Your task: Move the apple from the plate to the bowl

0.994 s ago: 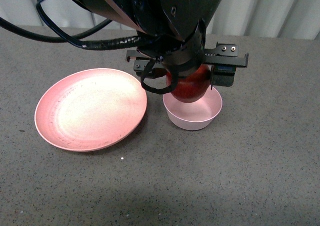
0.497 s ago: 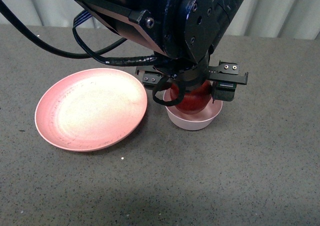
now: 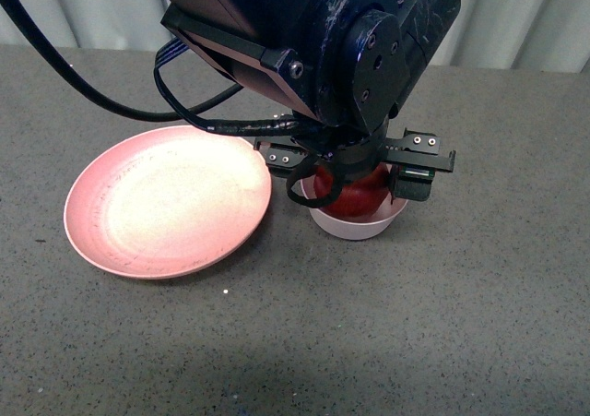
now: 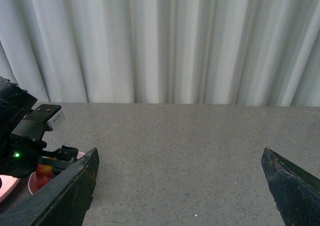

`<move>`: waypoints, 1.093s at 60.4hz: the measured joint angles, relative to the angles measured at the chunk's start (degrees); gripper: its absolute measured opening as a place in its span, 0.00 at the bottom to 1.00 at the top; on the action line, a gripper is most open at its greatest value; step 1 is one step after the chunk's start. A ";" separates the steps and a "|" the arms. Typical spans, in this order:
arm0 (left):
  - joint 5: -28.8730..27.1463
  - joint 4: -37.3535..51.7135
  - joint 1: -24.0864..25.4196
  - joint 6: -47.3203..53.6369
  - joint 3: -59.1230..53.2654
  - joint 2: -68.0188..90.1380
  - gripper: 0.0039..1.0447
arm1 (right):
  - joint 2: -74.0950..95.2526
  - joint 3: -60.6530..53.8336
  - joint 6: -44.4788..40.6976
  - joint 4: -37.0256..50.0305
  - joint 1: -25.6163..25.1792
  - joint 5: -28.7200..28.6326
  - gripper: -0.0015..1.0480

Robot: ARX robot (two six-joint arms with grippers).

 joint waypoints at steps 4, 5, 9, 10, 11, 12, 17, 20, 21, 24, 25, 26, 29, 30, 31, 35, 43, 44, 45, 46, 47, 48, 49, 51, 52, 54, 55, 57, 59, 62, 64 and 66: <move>0.98 0.04 0.11 -0.87 0.00 -0.26 0.95 | 0.00 0.00 0.00 0.00 0.00 0.00 0.91; 0.92 0.13 0.11 -0.96 -0.02 -0.37 0.94 | 0.00 0.00 0.00 0.00 0.00 0.00 0.91; 0.90 0.46 0.15 -1.66 -0.20 -1.25 0.94 | 0.00 0.00 0.00 0.00 0.00 0.00 0.91; 0.74 0.63 0.20 -1.75 -0.35 -1.57 0.94 | 0.00 0.00 0.00 0.00 0.00 0.00 0.91; 0.81 0.94 0.28 -1.90 -0.55 -1.95 0.94 | 0.00 0.00 0.00 0.00 0.00 0.00 0.91; 0.76 1.16 0.35 -2.23 -0.74 -2.40 0.94 | 0.00 0.00 0.00 0.00 0.00 0.00 0.91; -0.90 3.30 0.92 -2.78 -2.78 -5.40 0.94 | 0.00 0.00 0.00 0.00 0.00 0.00 0.91; -1.36 4.37 1.38 -3.10 -3.91 -6.73 0.94 | -0.02 0.00 0.00 0.00 0.00 0.00 0.91; -1.99 5.22 1.60 -3.06 -4.74 -7.52 0.94 | 0.00 0.00 0.00 0.00 0.00 0.00 0.91; -3.26 8.00 2.56 -3.41 -7.82 -9.99 0.94 | 0.00 0.00 0.00 0.00 0.00 0.00 0.91; -3.30 8.09 2.64 -3.45 -8.04 -10.21 0.94 | -0.02 0.00 0.00 0.00 0.00 0.02 0.91; -3.56 8.50 2.99 -3.56 -9.01 -10.99 0.94 | -0.02 0.00 0.00 0.00 0.00 0.00 0.91; -4.17 9.44 3.72 -3.96 -11.06 -12.46 0.94 | 0.00 0.00 0.00 0.00 0.00 0.00 0.91; -4.17 9.88 4.09 -4.13 -12.11 -13.20 0.94 | 0.00 0.00 0.00 0.00 0.00 0.00 0.91; -4.07 10.16 4.31 -4.24 -12.66 -13.55 0.94 | 0.00 0.00 0.00 0.00 0.00 0.00 0.91; -4.07 11.56 5.49 -4.68 -15.89 -15.69 0.94 | 0.00 0.00 0.00 0.00 0.00 0.00 0.91; -4.55 14.51 7.67 -4.85 -22.34 -19.85 0.94 | -0.02 0.00 0.00 0.00 0.00 0.00 0.91; -4.63 14.73 7.85 -4.85 -22.86 -20.22 0.94 | 0.00 0.00 0.00 0.00 0.00 0.00 0.91; -4.87 15.56 8.33 -4.87 -24.76 -21.55 0.94 | 0.00 0.00 0.00 0.00 0.00 0.00 0.91; -4.87 15.82 8.55 -5.05 -25.59 -22.12 0.94 | -0.02 0.00 0.00 0.00 0.00 0.00 0.91; -4.87 16.09 8.79 -5.22 -26.64 -22.91 0.94 | -0.02 0.00 0.00 0.00 0.00 0.00 0.91; -4.90 16.46 9.07 -5.35 -27.76 -23.76 0.94 | -0.02 0.00 0.00 0.00 0.00 0.00 0.91; -4.98 17.00 9.38 -5.33 -29.14 -24.83 0.94 | 0.00 0.00 0.00 0.00 0.00 0.00 0.91; -5.35 17.90 9.92 -5.20 -31.39 -26.56 0.94 | 0.00 0.00 0.00 0.00 0.00 0.00 0.91; -5.44 18.51 10.21 -5.18 -32.48 -27.34 0.94 | -0.02 0.00 0.00 0.00 0.00 0.00 0.91; -5.38 19.23 10.54 -4.94 -33.86 -28.33 0.94 | 0.00 0.00 0.00 0.00 0.00 0.00 0.91; -5.33 19.50 10.67 -4.87 -34.38 -28.72 0.94 | 0.00 0.00 0.00 0.00 0.00 0.00 0.91; -5.33 20.33 11.26 -4.22 -36.33 -30.08 0.94 | 0.00 0.00 0.00 0.00 0.00 0.00 0.91; -5.42 20.72 11.67 -3.96 -37.68 -30.88 0.94 | -0.02 0.00 0.00 0.00 0.00 0.00 0.91; -5.64 21.46 12.26 -3.61 -39.47 -31.74 0.94 | 0.00 0.00 0.00 0.00 0.00 0.00 0.91; -5.86 22.08 12.72 -3.43 -40.79 -32.37 0.94 | -0.02 0.00 0.00 0.00 0.00 0.00 0.91; -6.10 23.02 13.35 -3.10 -42.82 -33.31 0.94 | -0.02 0.00 0.00 0.00 0.00 0.00 0.91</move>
